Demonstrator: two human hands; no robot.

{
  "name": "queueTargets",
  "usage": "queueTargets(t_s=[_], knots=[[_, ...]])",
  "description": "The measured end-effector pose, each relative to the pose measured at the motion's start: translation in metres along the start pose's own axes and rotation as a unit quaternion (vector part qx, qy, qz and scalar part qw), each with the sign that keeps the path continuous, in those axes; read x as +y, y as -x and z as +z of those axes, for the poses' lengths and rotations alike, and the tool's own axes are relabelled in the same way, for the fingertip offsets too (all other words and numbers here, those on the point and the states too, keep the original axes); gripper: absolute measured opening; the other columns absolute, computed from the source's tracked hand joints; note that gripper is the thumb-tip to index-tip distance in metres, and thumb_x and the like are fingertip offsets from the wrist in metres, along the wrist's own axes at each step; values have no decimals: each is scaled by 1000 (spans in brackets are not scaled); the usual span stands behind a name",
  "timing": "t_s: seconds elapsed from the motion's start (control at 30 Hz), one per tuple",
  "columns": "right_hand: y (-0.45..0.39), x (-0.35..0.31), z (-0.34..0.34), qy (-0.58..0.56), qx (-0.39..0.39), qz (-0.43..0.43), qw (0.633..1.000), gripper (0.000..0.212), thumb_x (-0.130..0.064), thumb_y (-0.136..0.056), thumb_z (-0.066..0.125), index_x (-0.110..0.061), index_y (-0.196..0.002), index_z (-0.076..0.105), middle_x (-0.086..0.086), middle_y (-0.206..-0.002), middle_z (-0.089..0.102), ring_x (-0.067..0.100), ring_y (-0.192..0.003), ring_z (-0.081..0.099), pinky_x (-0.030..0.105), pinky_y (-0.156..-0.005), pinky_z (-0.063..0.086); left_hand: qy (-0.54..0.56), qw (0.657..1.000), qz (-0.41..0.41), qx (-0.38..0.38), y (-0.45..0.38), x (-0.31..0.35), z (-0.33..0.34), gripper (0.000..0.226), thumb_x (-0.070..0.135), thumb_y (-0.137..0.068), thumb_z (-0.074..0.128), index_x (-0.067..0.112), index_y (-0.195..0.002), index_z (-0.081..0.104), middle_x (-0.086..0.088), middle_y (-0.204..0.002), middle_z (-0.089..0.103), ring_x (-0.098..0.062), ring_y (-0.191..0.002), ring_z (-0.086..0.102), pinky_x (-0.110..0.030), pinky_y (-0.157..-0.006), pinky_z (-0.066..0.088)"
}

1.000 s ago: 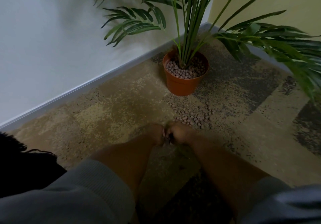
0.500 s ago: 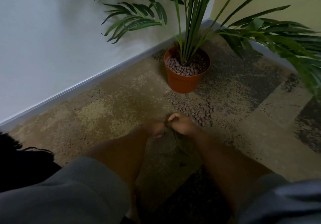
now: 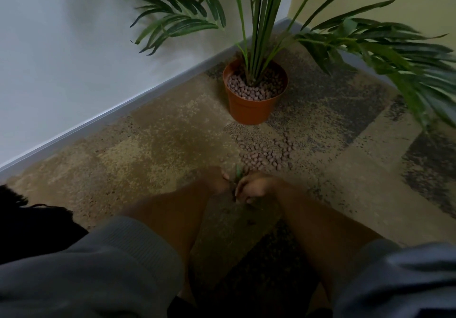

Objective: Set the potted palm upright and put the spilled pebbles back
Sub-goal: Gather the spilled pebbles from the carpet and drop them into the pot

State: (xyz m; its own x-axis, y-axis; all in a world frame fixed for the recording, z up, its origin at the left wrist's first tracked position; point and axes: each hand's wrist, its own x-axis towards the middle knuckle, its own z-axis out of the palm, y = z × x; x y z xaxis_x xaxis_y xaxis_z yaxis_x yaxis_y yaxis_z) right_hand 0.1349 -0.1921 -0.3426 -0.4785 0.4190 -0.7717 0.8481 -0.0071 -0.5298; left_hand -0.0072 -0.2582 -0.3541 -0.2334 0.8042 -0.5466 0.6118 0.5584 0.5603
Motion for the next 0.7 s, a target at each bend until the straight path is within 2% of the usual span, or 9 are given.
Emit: queueTargets(t_s=[0.1,0.17,0.23,0.3,0.37,0.43,0.5,0.6,0.7], knots=[[1,6,5,113,-41,4,993,18,-7,-75,79,-12,-92,76,-3,-78,70,12,-73,65,26,-70,57,-21,1000,13,16,0,-2,8,30,24,-81,74,6,-104,66,-7,-104,64,-16,-91,56,-20,-70,38],[1,10,6,154,-75,21,985,19,-7,-74,81,-9,-92,75,-3,-77,69,12,-73,65,26,-71,57,-49,998,14,24,0,-5,11,28,26,-84,71,8,-105,64,-8,-111,64,-15,-94,54,-21,-77,36],[3,13,6,192,-104,27,975,17,-8,-77,80,-8,-93,75,2,-83,70,14,-76,66,29,-76,58,-62,997,20,31,-2,-7,13,26,29,-86,68,10,-103,65,-8,-110,64,-17,-96,56,-22,-78,36],[5,15,8,212,-103,19,972,21,-9,-78,79,-5,-98,75,6,-88,71,16,-81,65,33,-84,57,-66,997,18,36,-2,-7,15,21,31,-88,63,13,-97,65,-6,-100,63,-17,-94,56,-22,-75,36],[8,15,11,214,-96,6,972,25,-9,-77,79,-4,-101,74,3,-80,68,16,-78,64,33,-84,57,-56,997,20,45,-3,-8,15,16,33,-88,61,17,-88,64,0,-87,57,-15,-87,55,-21,-67,35],[8,15,14,221,-101,-2,970,25,-7,-78,79,-3,-102,73,0,-76,65,15,-73,64,33,-84,58,-52,997,34,46,-3,-9,13,11,27,-86,63,18,-84,67,4,-83,57,-11,-82,54,-16,-57,32],[6,15,18,233,-101,-6,967,24,-5,-78,77,-2,-101,73,4,-81,68,15,-71,64,34,-84,58,-44,998,37,32,-3,-12,9,7,19,-83,65,15,-84,71,5,-79,58,-8,-78,53,-12,-55,32],[6,13,22,235,-97,3,967,20,-4,-80,75,-2,-100,74,13,-101,73,19,-81,67,37,-86,59,-14,999,35,7,-2,-21,5,12,9,-81,62,17,-77,70,-1,-82,65,-13,-83,57,-19,-65,43],[5,11,23,194,-104,6,976,18,-6,-80,76,-4,-98,76,11,-102,74,19,-84,68,35,-84,59,-9,999,34,-9,6,-29,4,20,9,-88,52,11,-94,72,-10,-103,68,-18,-93,58,-28,-84,43]])
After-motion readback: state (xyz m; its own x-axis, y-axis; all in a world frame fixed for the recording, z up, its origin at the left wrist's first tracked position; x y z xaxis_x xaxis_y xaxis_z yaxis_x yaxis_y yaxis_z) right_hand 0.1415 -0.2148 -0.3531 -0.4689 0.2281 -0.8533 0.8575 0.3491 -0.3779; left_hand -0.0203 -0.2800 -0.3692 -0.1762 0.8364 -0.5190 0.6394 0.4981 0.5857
